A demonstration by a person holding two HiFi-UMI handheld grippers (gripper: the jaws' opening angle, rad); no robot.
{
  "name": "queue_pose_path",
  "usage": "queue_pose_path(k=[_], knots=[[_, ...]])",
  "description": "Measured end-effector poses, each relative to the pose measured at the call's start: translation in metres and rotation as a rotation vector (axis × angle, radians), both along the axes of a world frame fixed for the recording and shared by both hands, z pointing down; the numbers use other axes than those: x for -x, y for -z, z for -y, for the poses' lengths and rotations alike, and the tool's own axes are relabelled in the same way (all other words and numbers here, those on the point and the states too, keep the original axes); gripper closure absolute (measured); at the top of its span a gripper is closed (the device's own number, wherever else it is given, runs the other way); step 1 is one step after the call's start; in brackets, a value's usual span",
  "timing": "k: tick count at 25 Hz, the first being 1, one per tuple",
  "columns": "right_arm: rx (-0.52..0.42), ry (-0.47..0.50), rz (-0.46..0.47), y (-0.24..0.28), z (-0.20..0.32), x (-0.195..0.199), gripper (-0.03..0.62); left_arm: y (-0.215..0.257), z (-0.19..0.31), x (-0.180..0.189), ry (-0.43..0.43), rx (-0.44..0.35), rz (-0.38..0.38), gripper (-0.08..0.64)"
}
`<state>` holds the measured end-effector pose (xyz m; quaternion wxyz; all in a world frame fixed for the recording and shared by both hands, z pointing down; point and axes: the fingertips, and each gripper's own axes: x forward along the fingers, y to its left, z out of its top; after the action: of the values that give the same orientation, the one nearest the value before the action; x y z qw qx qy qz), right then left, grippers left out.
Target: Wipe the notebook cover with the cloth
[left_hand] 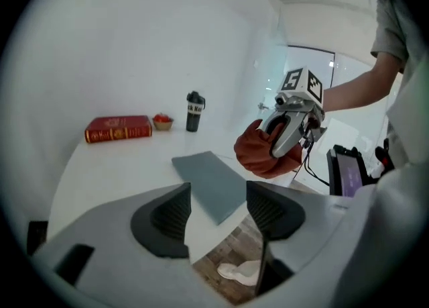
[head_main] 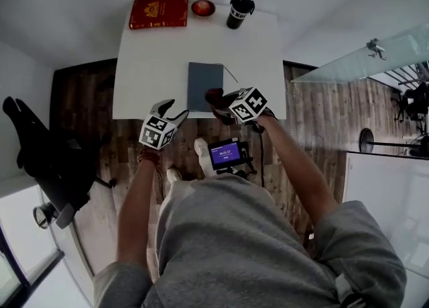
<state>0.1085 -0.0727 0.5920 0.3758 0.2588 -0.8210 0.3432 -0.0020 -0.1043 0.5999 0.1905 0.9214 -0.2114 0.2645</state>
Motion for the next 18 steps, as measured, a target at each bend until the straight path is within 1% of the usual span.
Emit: queue_pose_path(k=[3, 6, 9, 12, 15, 18], knots=[[-0.134, -0.090, 0.061, 0.058, 0.023, 0.018, 0.453, 0.060, 0.024, -0.002, -0.013, -0.122, -0.093, 0.308], [-0.226, -0.181, 0.145, 0.122, 0.030, 0.042, 0.453, 0.132, 0.033, -0.004, -0.001, -0.210, -0.232, 0.307], [-0.360, -0.206, 0.225, 0.189, 0.028, 0.068, 0.451, 0.206, 0.033, 0.000, 0.024, -0.312, -0.361, 0.311], [-0.497, -0.242, 0.229, 0.239, 0.022, 0.080, 0.451, 0.266, 0.024, 0.007, 0.066, -0.410, -0.471, 0.325], [-0.612, -0.323, 0.229, 0.277, 0.016, 0.082, 0.449, 0.309, 0.009, 0.019, 0.094, -0.505, -0.537, 0.340], [-0.750, -0.414, 0.211, 0.306, 0.005, 0.084, 0.449, 0.334, -0.012, 0.035, 0.102, -0.580, -0.557, 0.357]])
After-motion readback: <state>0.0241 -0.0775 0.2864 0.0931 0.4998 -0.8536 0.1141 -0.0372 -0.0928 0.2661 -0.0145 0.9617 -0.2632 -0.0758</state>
